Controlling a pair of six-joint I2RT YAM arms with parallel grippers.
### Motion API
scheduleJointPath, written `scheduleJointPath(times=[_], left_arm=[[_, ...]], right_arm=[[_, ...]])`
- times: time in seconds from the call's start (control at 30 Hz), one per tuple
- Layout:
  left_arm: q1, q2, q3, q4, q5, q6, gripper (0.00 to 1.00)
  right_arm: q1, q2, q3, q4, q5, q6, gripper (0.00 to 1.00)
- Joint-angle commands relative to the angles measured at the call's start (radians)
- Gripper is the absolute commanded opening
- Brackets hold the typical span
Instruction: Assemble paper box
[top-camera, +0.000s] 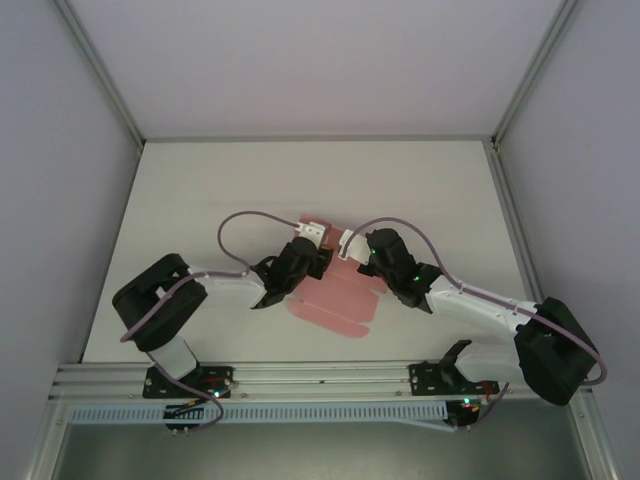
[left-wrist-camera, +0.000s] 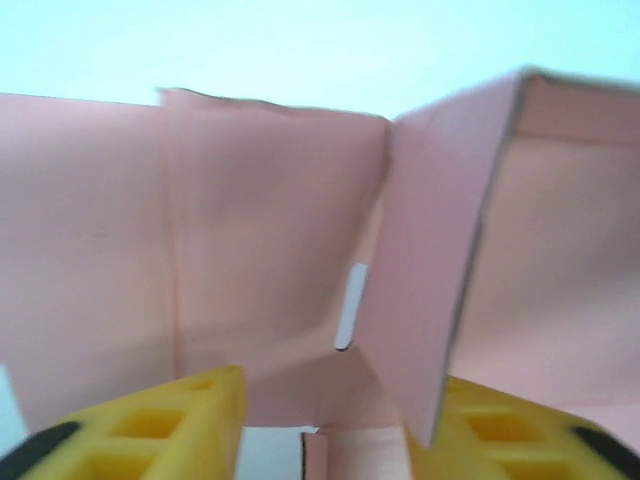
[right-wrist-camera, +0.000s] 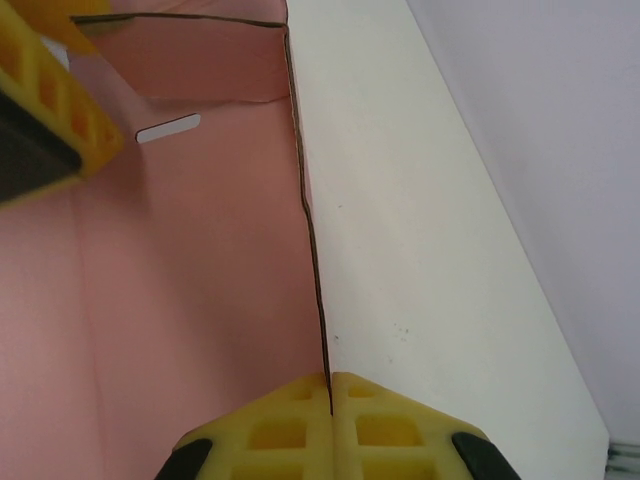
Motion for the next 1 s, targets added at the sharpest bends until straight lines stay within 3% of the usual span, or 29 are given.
scheduleJointPath(times=[0.0, 0.1, 0.13, 0.17, 0.53, 0.7, 0.97], left_arm=[[0.022, -0.1, -0.022, -0.04, 0.004, -0.023, 0.55], [0.039, -0.185, -0.052, -0.079, 0.002, -0.023, 0.81], [0.045, -0.214, -0.063, -0.094, -0.001, -0.027, 0.97], [0.053, -0.248, -0.071, -0.115, -0.001, -0.028, 1.0], [0.266, -0.502, -0.114, -0.344, -0.004, -0.141, 1.0], [0.361, -0.517, -0.097, -0.413, -0.001, -0.164, 1.0], [0.477, -0.484, -0.07, -0.434, 0.114, -0.171, 1.0]], right_arm=[[0.006, 0.011, 0.001, 0.011, 0.026, -0.016, 0.0], [0.009, 0.021, 0.015, 0.013, 0.053, -0.046, 0.0], [0.009, 0.022, 0.022, 0.014, 0.059, -0.054, 0.0], [0.011, 0.024, 0.029, 0.012, 0.06, -0.063, 0.0], [0.016, 0.027, 0.068, 0.072, 0.072, -0.182, 0.0], [0.017, 0.059, 0.078, 0.111, 0.068, -0.25, 0.0], [0.036, 0.124, 0.094, 0.171, 0.109, -0.363, 0.0]])
